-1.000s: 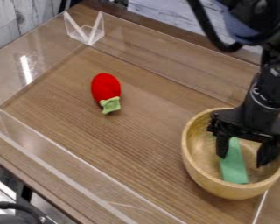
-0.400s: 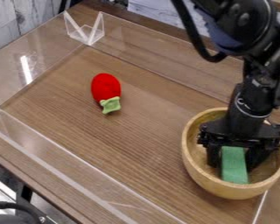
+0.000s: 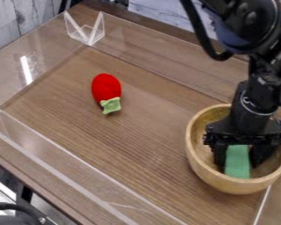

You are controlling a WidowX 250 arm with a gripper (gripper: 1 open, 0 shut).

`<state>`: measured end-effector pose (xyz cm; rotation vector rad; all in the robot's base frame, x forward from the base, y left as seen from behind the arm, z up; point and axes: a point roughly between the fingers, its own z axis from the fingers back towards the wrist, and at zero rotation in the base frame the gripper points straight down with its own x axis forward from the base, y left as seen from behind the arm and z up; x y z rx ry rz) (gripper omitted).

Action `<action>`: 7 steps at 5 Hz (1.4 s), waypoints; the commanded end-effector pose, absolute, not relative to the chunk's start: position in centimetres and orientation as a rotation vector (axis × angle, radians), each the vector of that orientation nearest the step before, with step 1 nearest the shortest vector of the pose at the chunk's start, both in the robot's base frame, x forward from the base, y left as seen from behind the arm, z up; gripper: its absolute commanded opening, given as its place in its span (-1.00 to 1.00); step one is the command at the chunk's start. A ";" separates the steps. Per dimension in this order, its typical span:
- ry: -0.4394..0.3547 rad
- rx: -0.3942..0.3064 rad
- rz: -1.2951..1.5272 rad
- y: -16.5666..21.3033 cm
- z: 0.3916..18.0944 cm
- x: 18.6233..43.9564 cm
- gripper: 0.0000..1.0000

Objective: Remove the green block from the brown bowl and put it on the table

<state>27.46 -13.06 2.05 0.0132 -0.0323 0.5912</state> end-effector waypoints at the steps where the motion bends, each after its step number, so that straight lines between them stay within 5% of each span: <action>1: -0.041 0.005 0.667 -12.2 2.0 27.2 1.00; 4: -0.049 0.015 0.879 -12.2 2.3 25.9 1.00; 7: -0.062 0.012 0.751 -12.4 3.0 24.7 1.00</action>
